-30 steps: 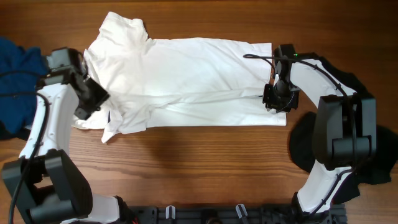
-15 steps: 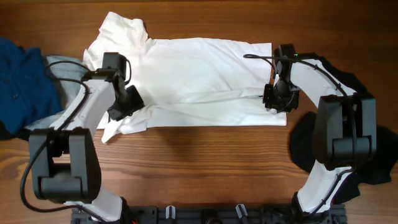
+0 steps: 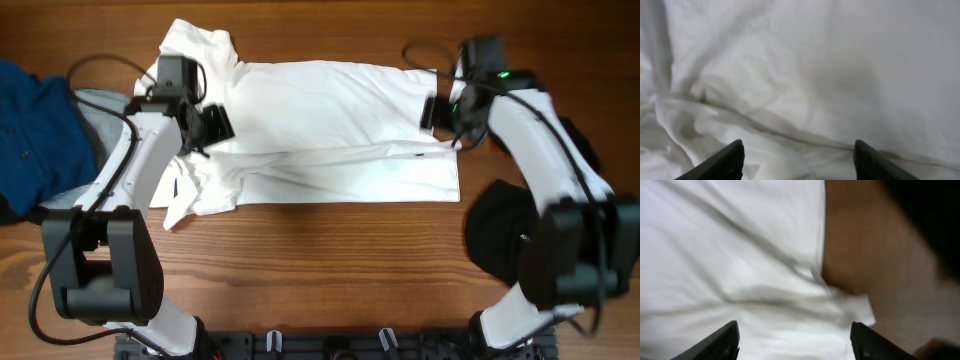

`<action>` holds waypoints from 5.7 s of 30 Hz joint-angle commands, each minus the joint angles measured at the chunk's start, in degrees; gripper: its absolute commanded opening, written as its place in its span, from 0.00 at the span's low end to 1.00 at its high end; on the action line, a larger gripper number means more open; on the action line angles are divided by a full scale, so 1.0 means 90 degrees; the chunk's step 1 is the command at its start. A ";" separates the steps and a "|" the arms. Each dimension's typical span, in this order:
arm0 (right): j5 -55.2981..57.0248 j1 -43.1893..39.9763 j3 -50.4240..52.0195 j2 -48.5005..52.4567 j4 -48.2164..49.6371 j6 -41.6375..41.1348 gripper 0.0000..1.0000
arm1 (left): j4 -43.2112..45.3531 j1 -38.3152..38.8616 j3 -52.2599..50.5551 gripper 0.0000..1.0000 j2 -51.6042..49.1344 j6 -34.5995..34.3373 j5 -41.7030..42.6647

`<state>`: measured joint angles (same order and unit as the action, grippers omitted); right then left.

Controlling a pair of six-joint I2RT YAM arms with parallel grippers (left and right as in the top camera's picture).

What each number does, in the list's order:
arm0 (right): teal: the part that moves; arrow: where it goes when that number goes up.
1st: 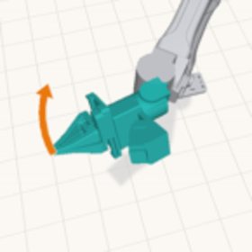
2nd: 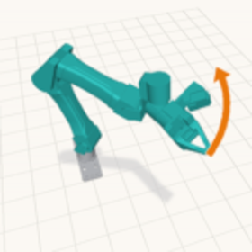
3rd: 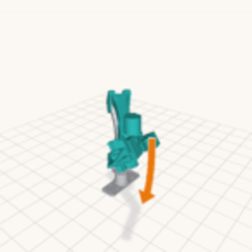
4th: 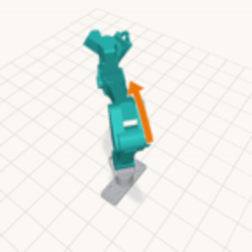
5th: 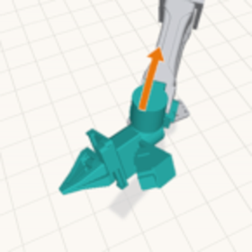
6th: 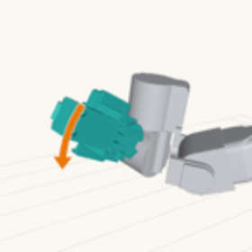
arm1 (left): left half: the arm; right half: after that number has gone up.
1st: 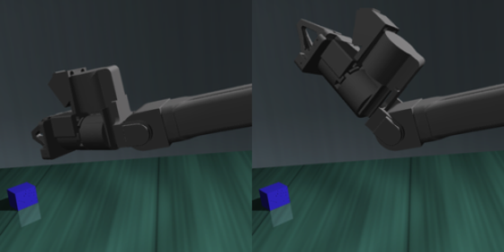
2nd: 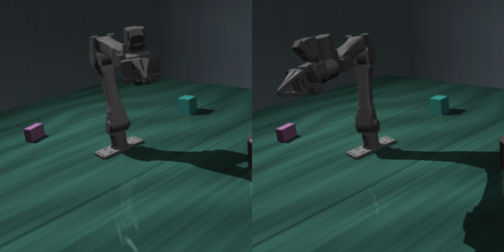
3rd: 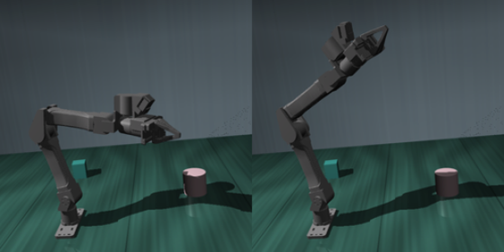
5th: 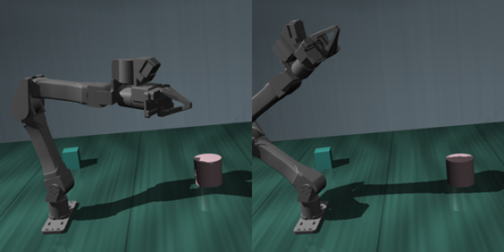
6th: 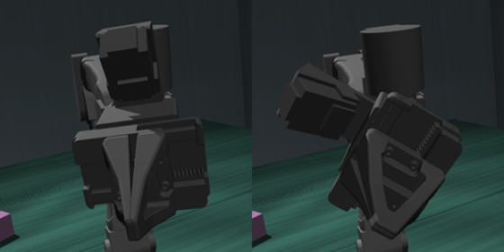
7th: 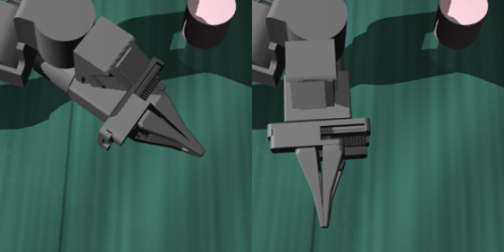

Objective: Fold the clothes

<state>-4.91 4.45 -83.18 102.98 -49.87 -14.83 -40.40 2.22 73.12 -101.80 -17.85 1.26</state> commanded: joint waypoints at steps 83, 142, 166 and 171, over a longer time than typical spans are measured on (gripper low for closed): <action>-0.0634 -0.0265 -0.2424 0.1639 -0.1481 0.0296 0.91 | 0.0809 -0.1309 0.4427 0.79 -0.3123 0.1129 0.0522; 0.1124 -0.0124 -0.2373 0.4554 0.3827 -0.0384 0.19 | -0.0284 -0.1263 0.4435 0.04 -0.4809 0.0724 0.2353; 0.1508 0.0102 -0.2380 0.4184 0.3922 -0.0690 0.57 | -0.0498 -0.1360 0.4437 0.04 -0.4646 0.0724 0.2358; 0.1790 0.0304 -0.2378 0.4347 0.3929 -0.0678 0.57 | -0.0525 -0.1355 0.4437 0.04 -0.4646 0.0724 0.2358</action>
<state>8.95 6.33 -105.51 140.05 -14.44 -21.37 -43.51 -10.24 115.09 -142.23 -11.05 24.99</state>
